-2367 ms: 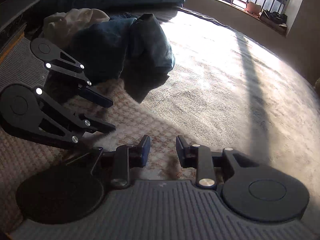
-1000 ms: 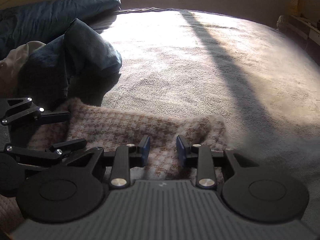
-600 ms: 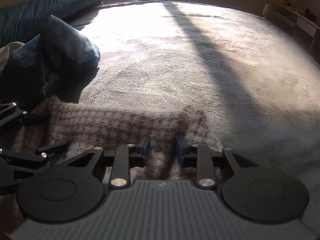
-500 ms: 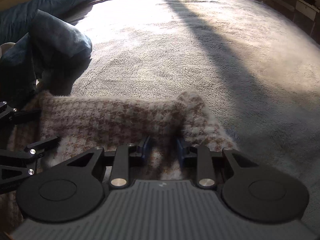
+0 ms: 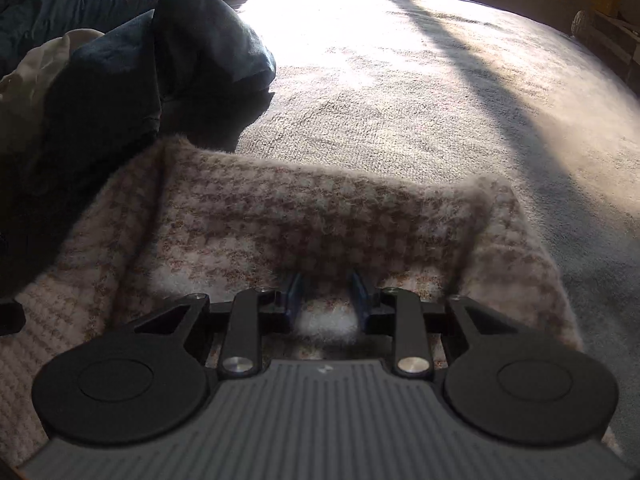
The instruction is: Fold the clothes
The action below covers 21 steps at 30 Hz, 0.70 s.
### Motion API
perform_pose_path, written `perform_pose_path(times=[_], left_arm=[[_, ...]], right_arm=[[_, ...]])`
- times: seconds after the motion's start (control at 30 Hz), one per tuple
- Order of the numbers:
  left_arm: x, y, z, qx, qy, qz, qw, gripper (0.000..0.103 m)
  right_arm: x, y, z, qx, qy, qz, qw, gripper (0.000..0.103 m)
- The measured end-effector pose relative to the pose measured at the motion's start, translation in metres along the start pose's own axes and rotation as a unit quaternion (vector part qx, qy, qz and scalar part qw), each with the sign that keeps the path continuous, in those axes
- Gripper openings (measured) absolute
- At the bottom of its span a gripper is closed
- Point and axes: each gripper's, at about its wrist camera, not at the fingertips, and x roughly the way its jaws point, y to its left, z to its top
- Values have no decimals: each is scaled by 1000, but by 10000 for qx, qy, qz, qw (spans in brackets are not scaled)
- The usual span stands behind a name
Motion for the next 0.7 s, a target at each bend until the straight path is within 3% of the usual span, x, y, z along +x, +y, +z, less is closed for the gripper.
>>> perform_pose_path(times=[0.2, 0.4, 0.57, 0.7], left_arm=[[-67, 40, -50, -841, 517, -29, 9951, 67], [-103, 65, -101, -1518, 1068, -271, 9823, 67], [-88, 70, -135, -2045, 1514, -695, 9646, 64], [-71, 61, -155, -2262, 1833, -1079, 9506, 62]], right_arm=[[-92, 16, -10, 779, -158, 288, 9964, 27], [-166, 77, -78, 1282, 532, 1002, 9852, 28], [-167, 124, -124, 1444, 1137, 1231, 9752, 29], [-150, 141, -117, 1191, 1239, 1182, 9780, 30]])
